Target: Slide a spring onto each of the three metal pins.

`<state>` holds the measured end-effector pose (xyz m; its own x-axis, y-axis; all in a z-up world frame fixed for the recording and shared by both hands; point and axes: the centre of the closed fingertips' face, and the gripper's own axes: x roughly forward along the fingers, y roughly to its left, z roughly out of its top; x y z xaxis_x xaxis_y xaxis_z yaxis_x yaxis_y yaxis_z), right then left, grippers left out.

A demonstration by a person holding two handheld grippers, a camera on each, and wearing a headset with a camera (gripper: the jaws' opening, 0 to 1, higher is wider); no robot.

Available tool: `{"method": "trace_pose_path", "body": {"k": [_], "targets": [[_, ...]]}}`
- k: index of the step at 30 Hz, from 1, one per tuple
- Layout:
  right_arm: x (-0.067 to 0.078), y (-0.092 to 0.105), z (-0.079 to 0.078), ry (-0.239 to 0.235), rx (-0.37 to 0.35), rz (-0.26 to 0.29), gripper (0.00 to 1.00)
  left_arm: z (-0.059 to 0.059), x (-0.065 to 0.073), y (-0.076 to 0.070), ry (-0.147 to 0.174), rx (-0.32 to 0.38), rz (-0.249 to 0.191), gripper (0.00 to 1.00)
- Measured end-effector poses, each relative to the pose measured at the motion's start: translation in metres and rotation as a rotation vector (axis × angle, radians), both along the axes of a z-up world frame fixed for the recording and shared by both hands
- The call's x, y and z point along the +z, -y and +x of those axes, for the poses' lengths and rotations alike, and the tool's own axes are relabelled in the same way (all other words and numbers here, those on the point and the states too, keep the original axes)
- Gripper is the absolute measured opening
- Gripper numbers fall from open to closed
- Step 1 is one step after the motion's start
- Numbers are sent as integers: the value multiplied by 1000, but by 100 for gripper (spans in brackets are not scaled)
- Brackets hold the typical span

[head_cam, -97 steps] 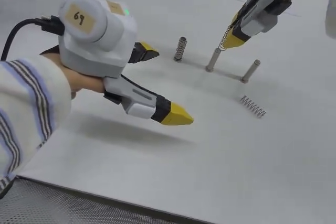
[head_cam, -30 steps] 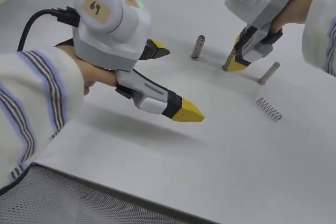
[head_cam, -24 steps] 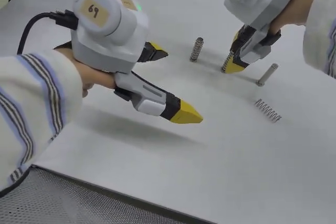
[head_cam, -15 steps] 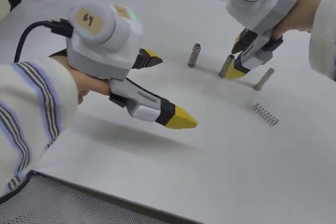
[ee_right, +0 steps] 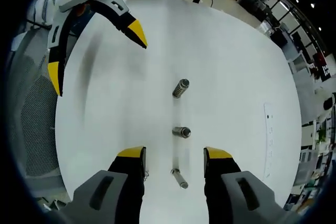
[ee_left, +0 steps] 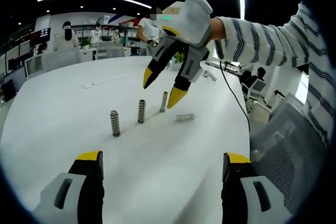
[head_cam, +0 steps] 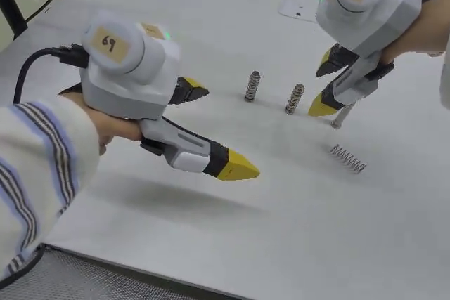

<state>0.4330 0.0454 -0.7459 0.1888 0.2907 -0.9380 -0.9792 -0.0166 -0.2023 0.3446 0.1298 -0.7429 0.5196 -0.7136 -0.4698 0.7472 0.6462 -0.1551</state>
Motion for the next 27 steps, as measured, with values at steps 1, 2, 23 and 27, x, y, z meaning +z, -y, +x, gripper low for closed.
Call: {"method": "trace_pose_path", "body": {"k": [1,2,23,27], "targets": [[3,2,-1,4,-4,9,44,0,1,0,2,3,-1,92],[4,2,-1,5,-8,15,44,0,1,0,4,3,-1,92],[35,25,-28,67,-160,285,69,3,10,-15,17,47,15,93],[37,32,-36,63,-190,317,72,2,9,-13,17,39,28,92]]}}
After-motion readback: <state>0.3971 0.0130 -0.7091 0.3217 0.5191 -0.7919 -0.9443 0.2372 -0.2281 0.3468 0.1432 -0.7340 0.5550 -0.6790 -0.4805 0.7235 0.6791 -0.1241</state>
